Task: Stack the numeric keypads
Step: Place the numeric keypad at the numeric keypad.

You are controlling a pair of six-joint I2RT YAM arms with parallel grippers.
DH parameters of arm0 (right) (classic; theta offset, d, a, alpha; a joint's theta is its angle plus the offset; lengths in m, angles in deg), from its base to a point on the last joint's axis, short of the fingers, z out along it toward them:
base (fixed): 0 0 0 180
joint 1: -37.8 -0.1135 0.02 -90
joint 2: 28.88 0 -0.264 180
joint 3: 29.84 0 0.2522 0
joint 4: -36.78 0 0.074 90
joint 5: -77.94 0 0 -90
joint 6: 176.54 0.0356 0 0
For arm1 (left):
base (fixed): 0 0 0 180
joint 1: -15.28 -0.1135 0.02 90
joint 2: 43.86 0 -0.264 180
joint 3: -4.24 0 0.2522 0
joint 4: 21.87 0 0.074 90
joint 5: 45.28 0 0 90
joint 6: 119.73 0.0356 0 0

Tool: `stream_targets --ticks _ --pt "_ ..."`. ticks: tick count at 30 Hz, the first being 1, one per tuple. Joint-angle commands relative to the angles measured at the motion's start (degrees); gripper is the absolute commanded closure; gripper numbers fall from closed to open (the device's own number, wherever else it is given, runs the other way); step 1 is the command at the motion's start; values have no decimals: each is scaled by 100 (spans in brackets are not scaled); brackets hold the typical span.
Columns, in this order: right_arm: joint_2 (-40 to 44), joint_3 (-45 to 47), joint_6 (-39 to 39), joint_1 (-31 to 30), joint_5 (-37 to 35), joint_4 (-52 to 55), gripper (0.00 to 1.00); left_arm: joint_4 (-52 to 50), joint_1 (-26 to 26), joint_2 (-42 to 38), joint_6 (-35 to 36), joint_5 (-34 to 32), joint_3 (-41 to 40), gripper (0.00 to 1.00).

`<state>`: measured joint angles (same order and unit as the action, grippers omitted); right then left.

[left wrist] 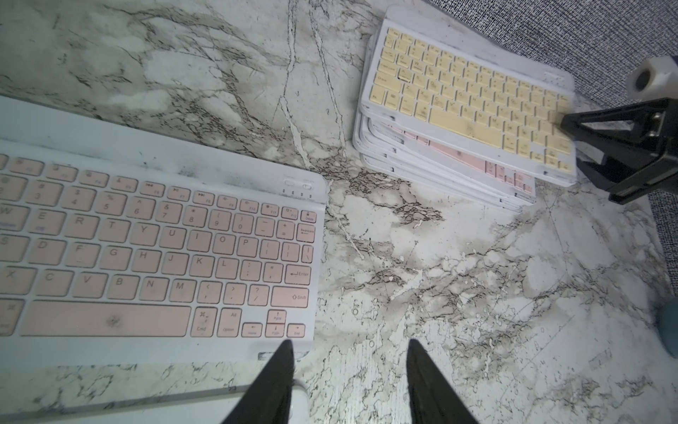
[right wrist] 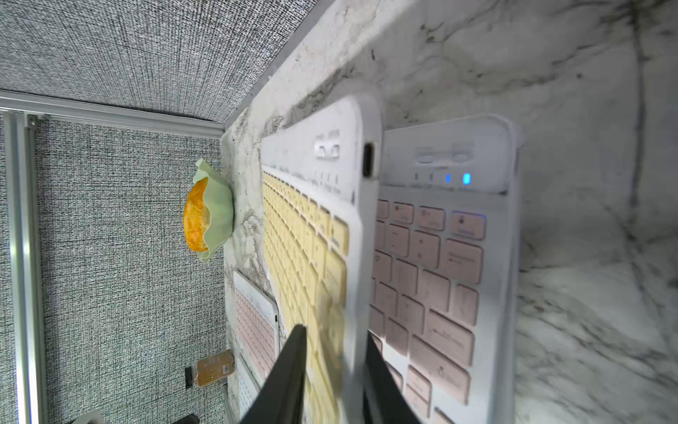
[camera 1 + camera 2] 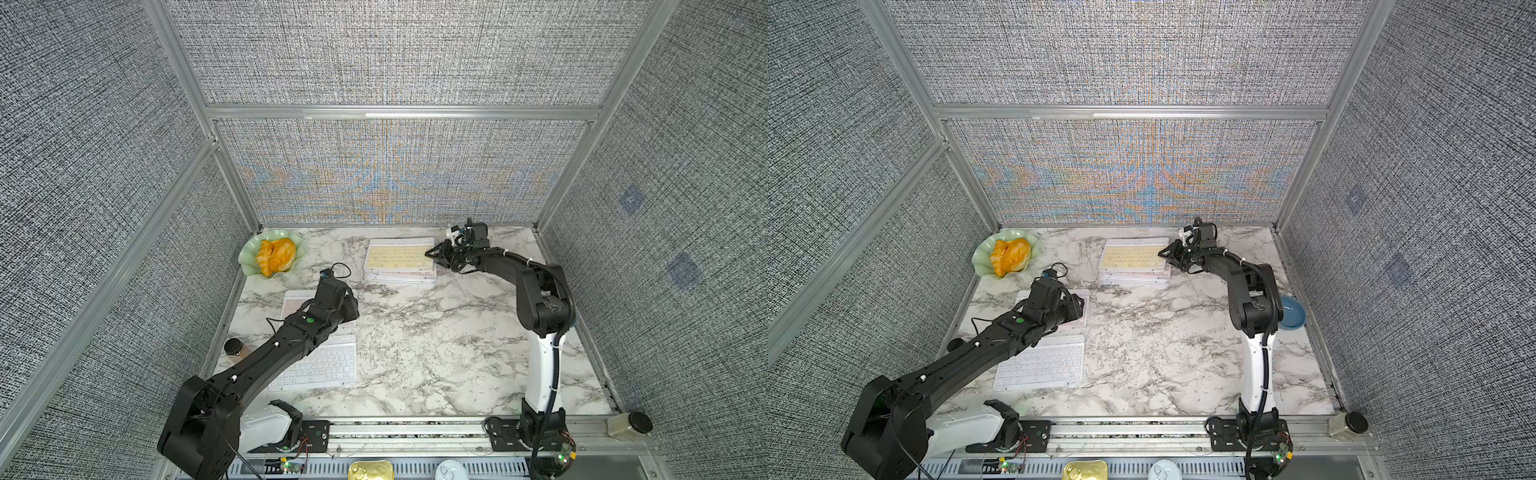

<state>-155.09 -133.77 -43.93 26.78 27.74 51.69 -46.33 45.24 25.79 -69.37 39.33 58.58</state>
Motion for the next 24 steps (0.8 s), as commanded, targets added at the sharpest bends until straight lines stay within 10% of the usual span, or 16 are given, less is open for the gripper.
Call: stream_targets --ticks 1,24 --pt "-5 -76 -154 -5 -131 207 71 106 -7 10 -18 47 -8 49" --pt "1730 1743 -710 -339 -1187 -323 70 -533 -7 214 133 -165 135 49"
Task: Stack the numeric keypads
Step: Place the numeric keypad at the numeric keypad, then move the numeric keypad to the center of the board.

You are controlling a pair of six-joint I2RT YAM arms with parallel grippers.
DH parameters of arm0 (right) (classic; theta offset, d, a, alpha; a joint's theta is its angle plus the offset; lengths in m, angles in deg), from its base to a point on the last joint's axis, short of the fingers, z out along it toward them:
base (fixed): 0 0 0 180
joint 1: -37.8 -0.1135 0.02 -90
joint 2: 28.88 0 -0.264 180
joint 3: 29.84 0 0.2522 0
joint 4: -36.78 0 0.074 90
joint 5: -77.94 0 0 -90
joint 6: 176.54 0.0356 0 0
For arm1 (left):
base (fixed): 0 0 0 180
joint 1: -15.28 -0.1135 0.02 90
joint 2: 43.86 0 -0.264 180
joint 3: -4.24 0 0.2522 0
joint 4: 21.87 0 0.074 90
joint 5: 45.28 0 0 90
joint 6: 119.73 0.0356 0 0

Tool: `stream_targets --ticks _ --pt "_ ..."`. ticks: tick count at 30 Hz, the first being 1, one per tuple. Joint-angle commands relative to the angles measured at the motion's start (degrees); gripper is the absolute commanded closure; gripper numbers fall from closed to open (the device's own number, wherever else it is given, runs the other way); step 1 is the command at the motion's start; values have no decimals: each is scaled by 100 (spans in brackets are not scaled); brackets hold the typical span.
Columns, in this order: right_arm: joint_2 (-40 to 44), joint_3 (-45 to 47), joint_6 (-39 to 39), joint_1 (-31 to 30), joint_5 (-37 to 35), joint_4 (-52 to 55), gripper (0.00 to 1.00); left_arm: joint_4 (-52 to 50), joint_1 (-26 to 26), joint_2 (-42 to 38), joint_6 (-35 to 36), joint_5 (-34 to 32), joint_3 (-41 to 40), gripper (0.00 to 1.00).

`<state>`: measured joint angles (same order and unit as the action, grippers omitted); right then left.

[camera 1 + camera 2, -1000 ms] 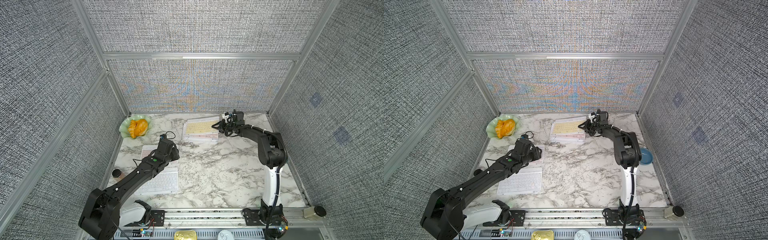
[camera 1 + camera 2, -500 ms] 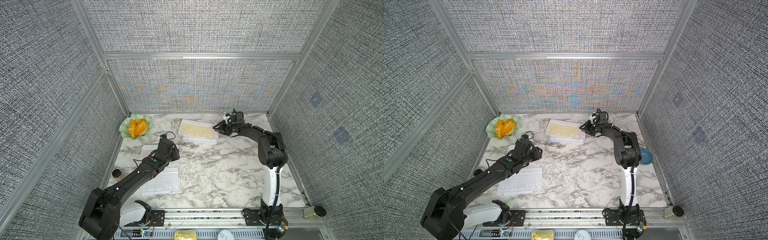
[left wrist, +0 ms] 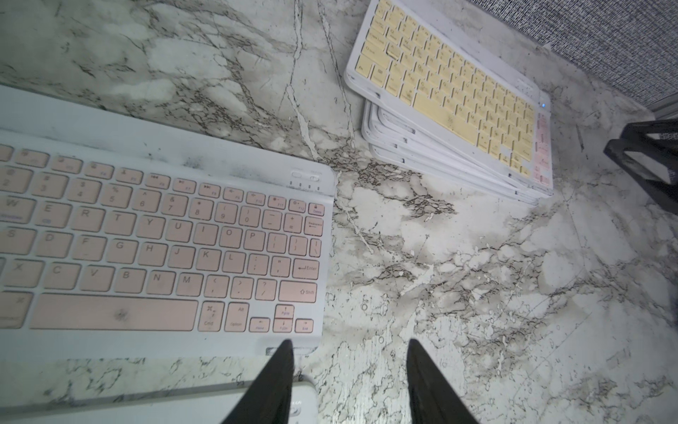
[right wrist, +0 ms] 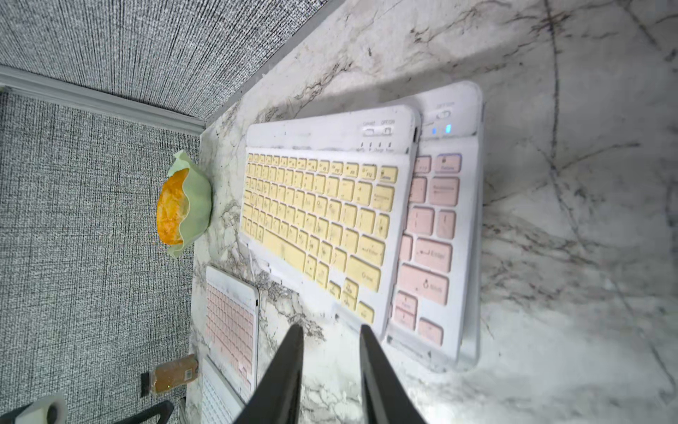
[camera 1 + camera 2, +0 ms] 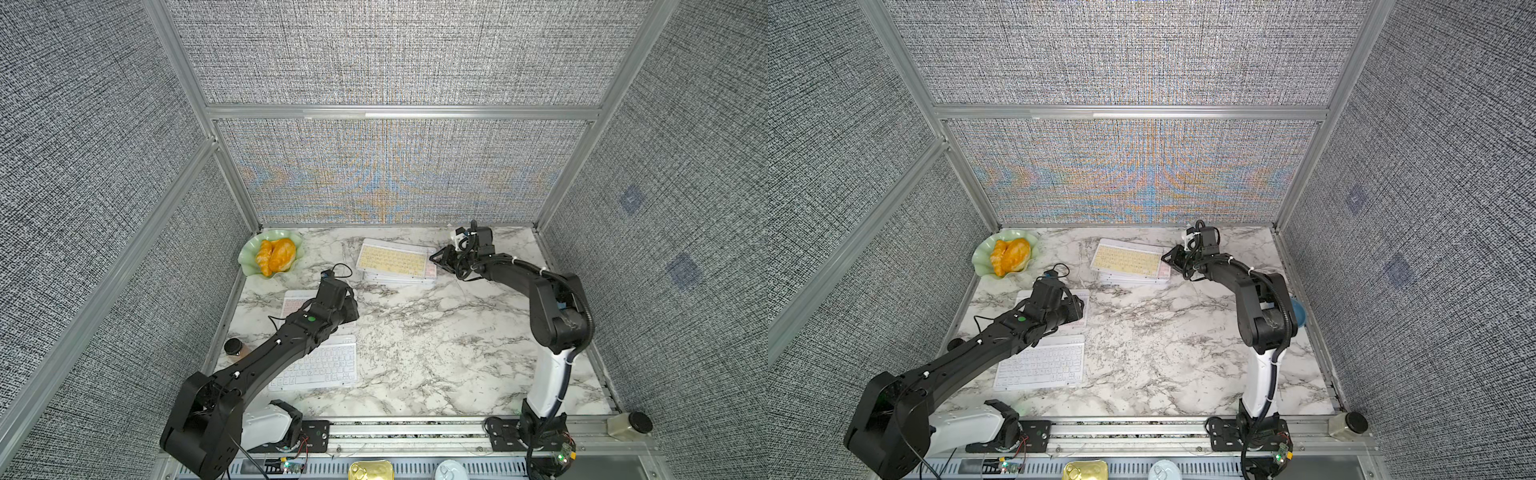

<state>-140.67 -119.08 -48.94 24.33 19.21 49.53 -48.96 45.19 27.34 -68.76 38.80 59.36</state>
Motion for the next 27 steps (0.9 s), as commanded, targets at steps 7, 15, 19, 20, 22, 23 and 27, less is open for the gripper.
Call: stream_targets --ticks 7,15,19,20,22,23,27 --pt "1350 1613 -282 -549 -778 -241 69 -628 3 702 201 -138 275 50" --pt "2069 2716 -254 -789 -915 -303 60 -184 -5 1220 482 -218 313 50" --pt "2233 2973 -229 -797 -916 -403 58 93 -88 1477 682 -224 467 50" --pt "2249 3015 -219 -797 -876 -437 58 188 -115 1522 720 -178 488 50" --pt "2300 3075 -193 -797 -815 -494 57 380 -160 1634 824 -106 513 50" --pt "2327 3090 -184 -799 -807 -496 57 413 -180 1702 858 -97 536 50" --pt "2417 3127 -192 -802 -788 -470 57 495 -240 1988 986 72 654 50"
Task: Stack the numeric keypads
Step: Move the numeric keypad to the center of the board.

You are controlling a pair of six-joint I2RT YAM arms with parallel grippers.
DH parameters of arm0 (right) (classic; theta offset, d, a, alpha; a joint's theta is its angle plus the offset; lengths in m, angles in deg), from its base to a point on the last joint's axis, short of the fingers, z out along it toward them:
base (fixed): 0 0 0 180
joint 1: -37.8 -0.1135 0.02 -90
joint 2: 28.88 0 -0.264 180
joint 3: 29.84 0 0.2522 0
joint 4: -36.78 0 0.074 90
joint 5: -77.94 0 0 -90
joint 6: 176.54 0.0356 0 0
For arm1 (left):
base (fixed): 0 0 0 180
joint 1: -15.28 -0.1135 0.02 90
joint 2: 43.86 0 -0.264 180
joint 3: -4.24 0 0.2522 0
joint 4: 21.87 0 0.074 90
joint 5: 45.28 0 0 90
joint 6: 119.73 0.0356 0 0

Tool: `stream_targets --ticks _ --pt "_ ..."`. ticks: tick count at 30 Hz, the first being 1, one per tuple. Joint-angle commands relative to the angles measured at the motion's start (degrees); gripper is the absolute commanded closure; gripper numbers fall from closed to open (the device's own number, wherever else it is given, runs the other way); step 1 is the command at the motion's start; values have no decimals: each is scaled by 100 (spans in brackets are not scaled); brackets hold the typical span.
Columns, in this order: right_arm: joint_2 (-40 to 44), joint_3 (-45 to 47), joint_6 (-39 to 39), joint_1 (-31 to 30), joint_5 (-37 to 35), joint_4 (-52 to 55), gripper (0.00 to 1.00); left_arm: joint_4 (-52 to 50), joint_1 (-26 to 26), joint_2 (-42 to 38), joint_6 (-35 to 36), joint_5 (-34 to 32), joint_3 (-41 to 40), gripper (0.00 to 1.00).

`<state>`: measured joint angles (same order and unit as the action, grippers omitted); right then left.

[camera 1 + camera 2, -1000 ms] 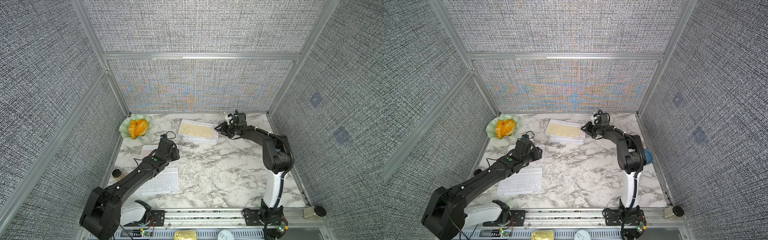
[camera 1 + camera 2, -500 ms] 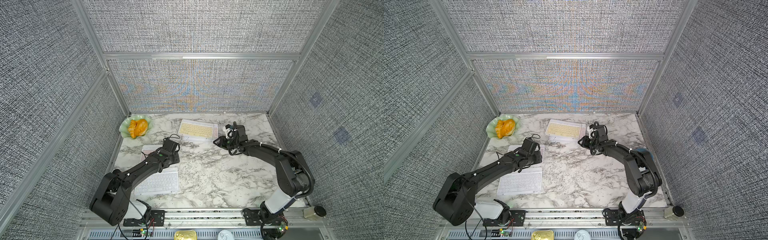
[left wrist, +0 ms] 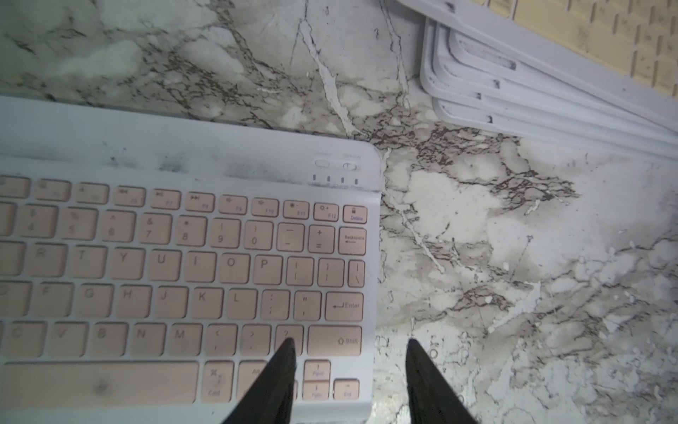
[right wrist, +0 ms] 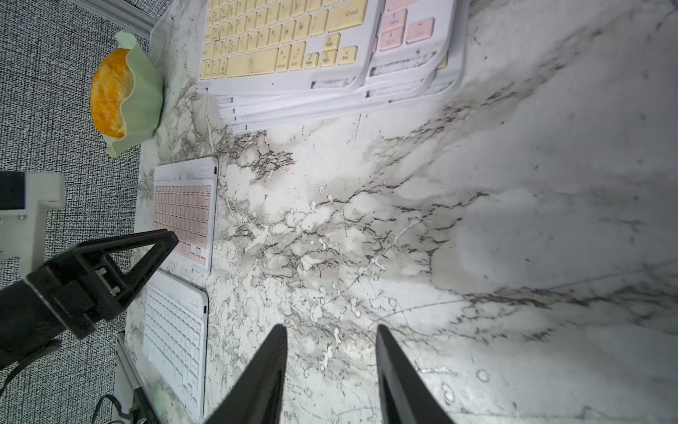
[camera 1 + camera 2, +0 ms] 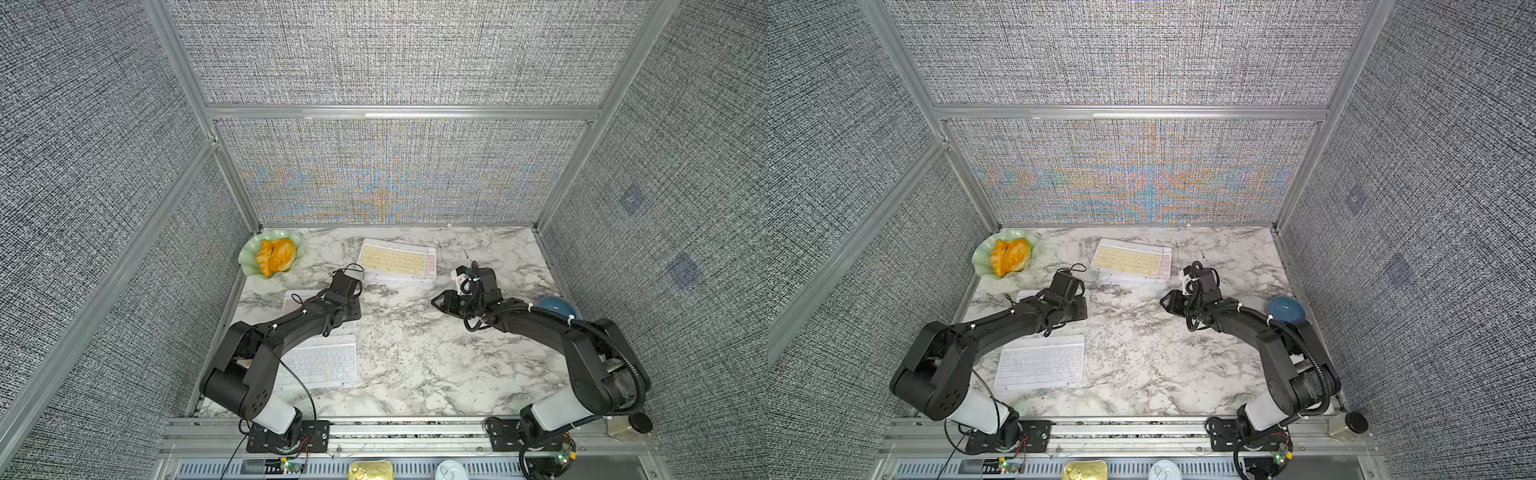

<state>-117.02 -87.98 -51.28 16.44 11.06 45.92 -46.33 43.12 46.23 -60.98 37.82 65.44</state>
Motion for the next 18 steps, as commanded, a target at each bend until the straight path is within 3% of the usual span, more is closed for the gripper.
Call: stream_targets --ticks 1,12,18 --pt "66 28 26 -10 35 -94 57 298 -43 159 237 233 54 50" --pt "224 105 -21 -8 -34 49 57 293 -93 881 419 508 367 50" --pt "292 79 -61 -9 -60 145 57 260 -67 1205 514 1042 437 52"
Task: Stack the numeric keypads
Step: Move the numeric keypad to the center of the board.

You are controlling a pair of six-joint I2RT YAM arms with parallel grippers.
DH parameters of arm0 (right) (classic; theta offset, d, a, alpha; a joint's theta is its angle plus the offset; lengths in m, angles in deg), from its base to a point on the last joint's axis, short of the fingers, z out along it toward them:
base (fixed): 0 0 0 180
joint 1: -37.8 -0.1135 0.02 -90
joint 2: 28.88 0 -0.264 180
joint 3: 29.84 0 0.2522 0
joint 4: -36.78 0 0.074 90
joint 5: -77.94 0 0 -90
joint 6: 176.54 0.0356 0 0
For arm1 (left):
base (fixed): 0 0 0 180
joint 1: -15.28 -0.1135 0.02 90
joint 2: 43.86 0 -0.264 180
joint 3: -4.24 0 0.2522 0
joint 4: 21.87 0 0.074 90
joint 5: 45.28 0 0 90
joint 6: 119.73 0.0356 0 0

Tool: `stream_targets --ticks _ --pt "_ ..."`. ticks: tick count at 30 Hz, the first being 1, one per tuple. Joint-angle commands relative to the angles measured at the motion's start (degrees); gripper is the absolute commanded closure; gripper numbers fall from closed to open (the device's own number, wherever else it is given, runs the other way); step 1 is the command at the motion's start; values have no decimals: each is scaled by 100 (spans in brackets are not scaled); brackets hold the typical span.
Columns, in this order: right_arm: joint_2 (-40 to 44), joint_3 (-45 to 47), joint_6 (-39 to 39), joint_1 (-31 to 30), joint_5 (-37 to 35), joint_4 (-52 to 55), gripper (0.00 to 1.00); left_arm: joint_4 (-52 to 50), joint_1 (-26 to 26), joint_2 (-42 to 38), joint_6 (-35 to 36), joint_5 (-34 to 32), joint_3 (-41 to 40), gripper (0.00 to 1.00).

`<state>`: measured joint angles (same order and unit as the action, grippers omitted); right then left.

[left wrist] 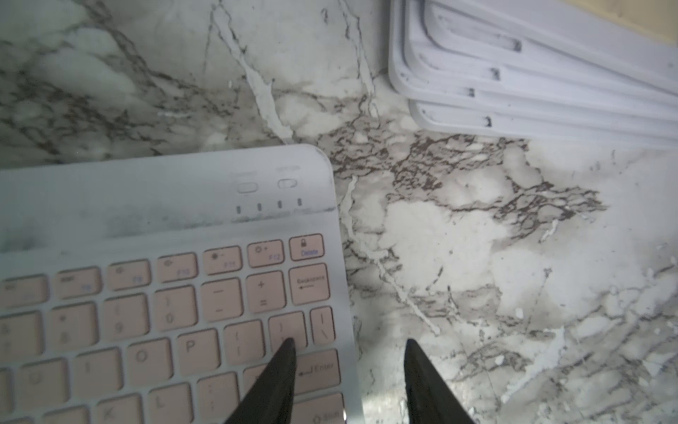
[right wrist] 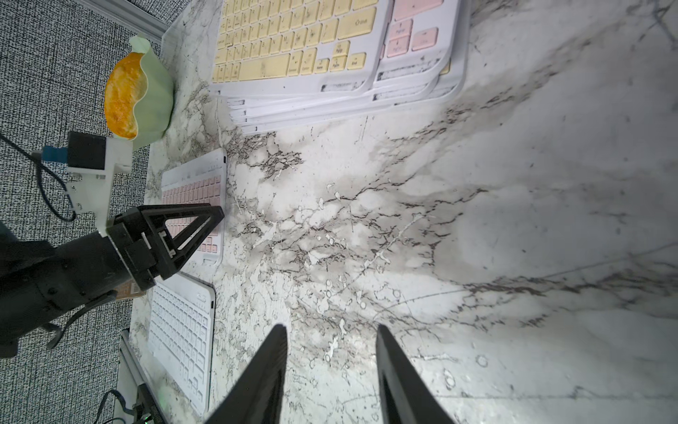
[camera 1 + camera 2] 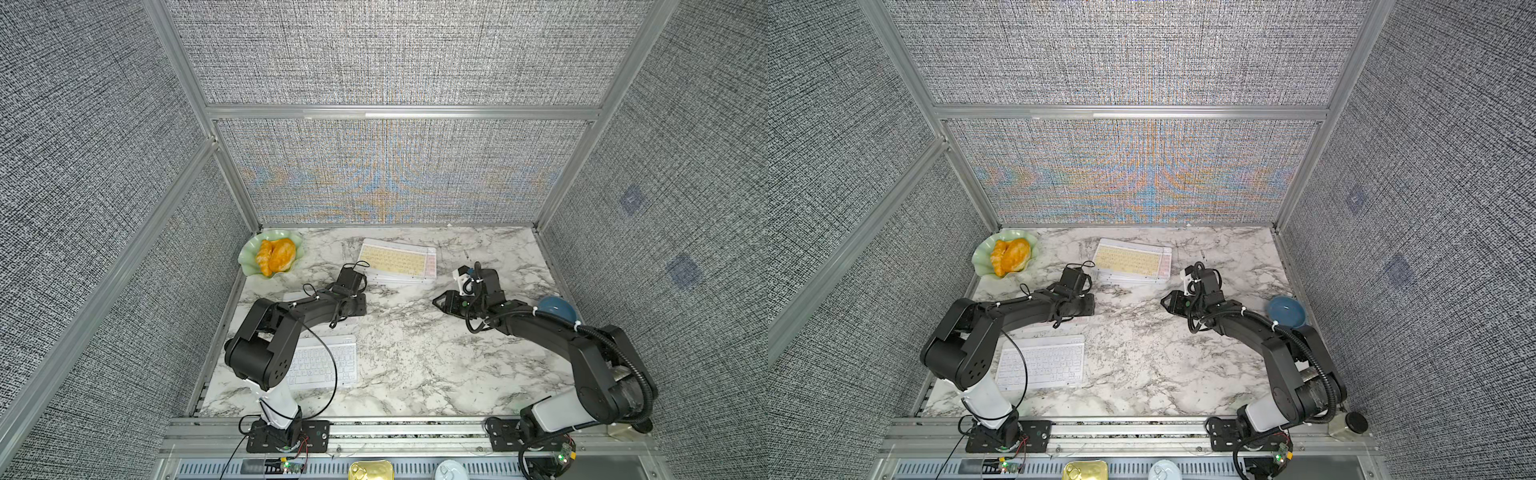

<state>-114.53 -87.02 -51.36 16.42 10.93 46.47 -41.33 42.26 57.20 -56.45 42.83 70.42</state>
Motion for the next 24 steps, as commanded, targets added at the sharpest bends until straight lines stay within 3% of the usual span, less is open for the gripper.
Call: stream_targets --ticks 1,16,24 --pt "59 -26 -58 -6 -61 110 57 -205 44 115 62 645 -88 52" --pt "412 -22 -38 -12 -125 249 57 171 862 343 -513 1360 -468 52" --pt "720 94 96 44 -101 274 57 437 1203 445 -868 1638 -280 53"
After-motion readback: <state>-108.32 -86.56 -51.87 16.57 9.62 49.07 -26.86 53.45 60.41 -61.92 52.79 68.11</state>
